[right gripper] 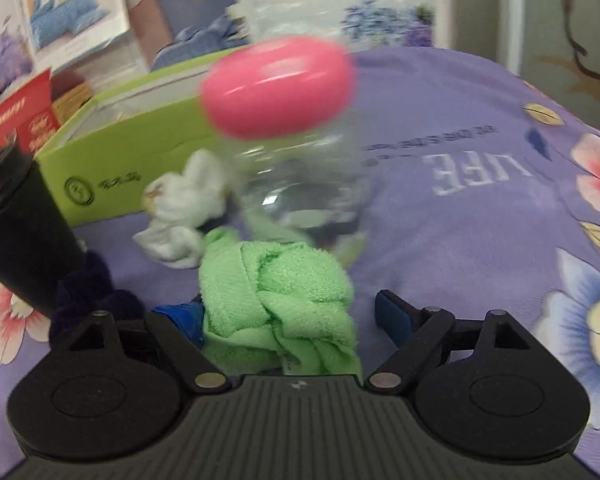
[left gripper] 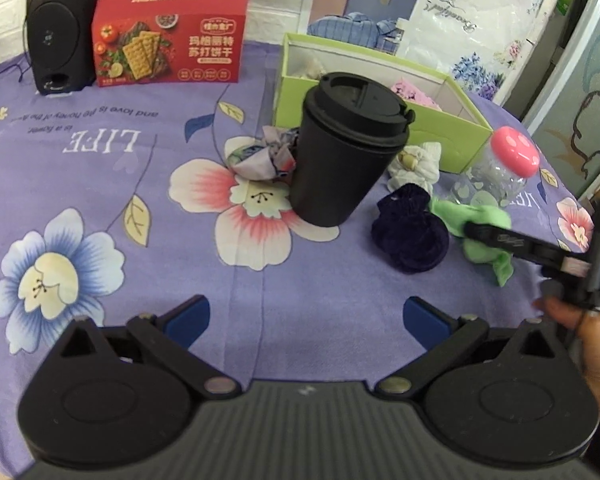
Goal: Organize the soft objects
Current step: 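Move the left tool to the dark purple sock bundle while the right tool approaches the green towel, then close the left tool on the purple bundle while the right tool grasps the green towel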
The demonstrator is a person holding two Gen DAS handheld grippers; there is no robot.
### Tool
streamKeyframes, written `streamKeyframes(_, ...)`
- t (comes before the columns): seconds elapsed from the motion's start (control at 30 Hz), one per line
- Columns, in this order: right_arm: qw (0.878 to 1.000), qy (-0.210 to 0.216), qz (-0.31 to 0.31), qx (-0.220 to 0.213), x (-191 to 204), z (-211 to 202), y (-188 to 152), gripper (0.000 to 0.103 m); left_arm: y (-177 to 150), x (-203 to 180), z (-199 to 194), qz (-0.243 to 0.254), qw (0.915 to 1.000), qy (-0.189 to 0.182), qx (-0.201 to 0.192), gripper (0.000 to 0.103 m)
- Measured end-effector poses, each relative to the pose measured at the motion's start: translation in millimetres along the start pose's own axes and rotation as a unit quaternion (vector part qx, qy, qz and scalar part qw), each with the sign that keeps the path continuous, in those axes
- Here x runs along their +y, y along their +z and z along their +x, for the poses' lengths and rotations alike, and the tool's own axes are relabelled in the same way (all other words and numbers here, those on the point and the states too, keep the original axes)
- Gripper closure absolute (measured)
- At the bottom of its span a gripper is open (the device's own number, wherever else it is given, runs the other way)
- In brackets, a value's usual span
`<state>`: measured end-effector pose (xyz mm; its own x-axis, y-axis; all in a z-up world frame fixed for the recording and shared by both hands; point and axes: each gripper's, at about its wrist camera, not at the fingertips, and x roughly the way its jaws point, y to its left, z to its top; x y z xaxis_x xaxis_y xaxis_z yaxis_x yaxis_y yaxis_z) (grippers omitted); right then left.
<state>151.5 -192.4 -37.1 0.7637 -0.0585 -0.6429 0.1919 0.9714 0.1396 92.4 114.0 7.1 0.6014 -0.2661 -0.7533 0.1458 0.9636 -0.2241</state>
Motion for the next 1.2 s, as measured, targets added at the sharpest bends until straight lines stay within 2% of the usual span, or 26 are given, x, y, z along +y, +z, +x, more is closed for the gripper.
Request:
streamKeyframes(0.1,0.999,-0.027,0.009,-0.018,-34,-20,1,0.031,1,-8,4,0.007,0.9999,-0.006,0.005,0.001)
streamKeyframes(0.23,0.991,-0.122,0.02,-0.043,-89,-41,2,0.03,3,-25,10,0.023,0.9995,-0.02,0.007,0.001)
streamKeyframes(0.27,0.991,-0.125,0.031,-0.041,-102,-46,3,0.03,4,-31,12,0.026,0.9993,-0.025,0.009,0.001)
streamKeyframes(0.37,0.993,-0.078,0.066,-0.063,-121,-65,0,0.03,8,-49,24,0.031,0.9989,-0.033,0.013,0.001)
streamKeyframes(0.47,0.994,-0.052,0.063,-0.079,-114,-70,-1,0.03,15,-66,37,0.023,0.9992,-0.03,0.014,0.001)
streamKeyframes(0.67,0.998,0.01,0.031,-0.045,-96,-50,-3,0.03,27,-90,65,0.009,0.9997,-0.011,0.018,0.001)
streamKeyframes(0.73,0.999,0.023,0.008,-0.033,-92,-46,-2,0.03,31,-96,74,-0.002,0.9997,-0.012,0.023,0.001)
streamKeyframes(0.83,0.999,0.039,-0.012,-0.023,-92,-42,0,0.03,35,-102,87,-0.027,0.9994,0.006,0.021,0.001)
streamKeyframes(1.0,0.997,0.065,-0.051,-0.001,-95,-40,1,0.03,37,-111,102,-0.056,0.9969,0.055,0.012,0.001)
streamKeyframes(1.2,0.99,0.079,-0.107,-0.039,-94,-54,22,0.03,36,-113,118,-0.066,0.9955,0.06,0.031,0.001)
